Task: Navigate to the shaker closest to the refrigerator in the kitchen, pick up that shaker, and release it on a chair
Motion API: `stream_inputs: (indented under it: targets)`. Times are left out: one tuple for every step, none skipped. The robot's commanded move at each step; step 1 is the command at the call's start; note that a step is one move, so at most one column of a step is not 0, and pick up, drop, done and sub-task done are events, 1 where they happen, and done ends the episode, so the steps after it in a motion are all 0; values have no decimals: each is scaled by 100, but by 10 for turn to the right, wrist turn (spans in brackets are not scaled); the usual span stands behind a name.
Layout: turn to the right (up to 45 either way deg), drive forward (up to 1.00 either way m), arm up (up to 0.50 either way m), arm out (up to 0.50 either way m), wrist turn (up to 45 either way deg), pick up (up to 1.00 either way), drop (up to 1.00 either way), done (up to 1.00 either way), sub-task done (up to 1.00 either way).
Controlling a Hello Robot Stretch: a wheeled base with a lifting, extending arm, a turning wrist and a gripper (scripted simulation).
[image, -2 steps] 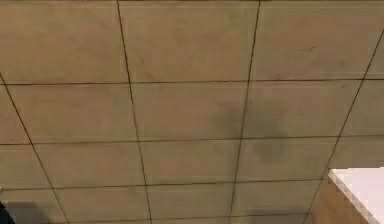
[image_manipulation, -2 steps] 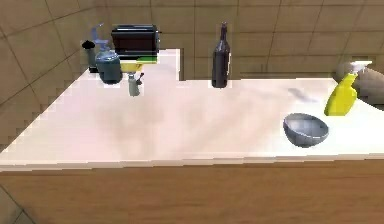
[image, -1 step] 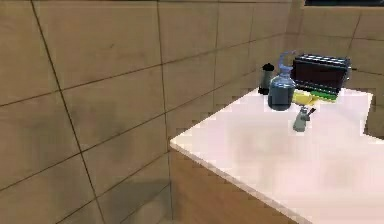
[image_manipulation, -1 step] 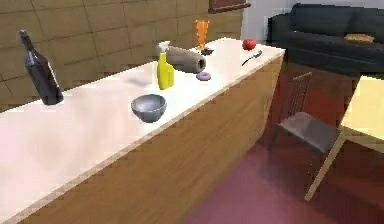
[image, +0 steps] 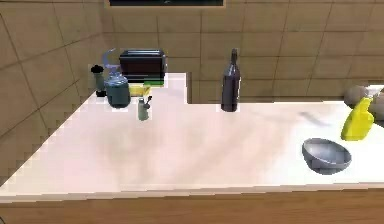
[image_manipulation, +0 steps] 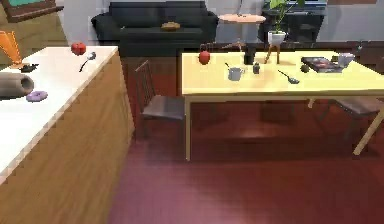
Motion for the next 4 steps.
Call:
stream_inputs:
  targets:
    - [450,0,0,0,0,0,0,0,0]
    - [450,0,0,0,0,0,0,0,0]
    - [210,0,0,0,0,0,0,0,0]
    - [0,30,0,0,0,0,0,0,0]
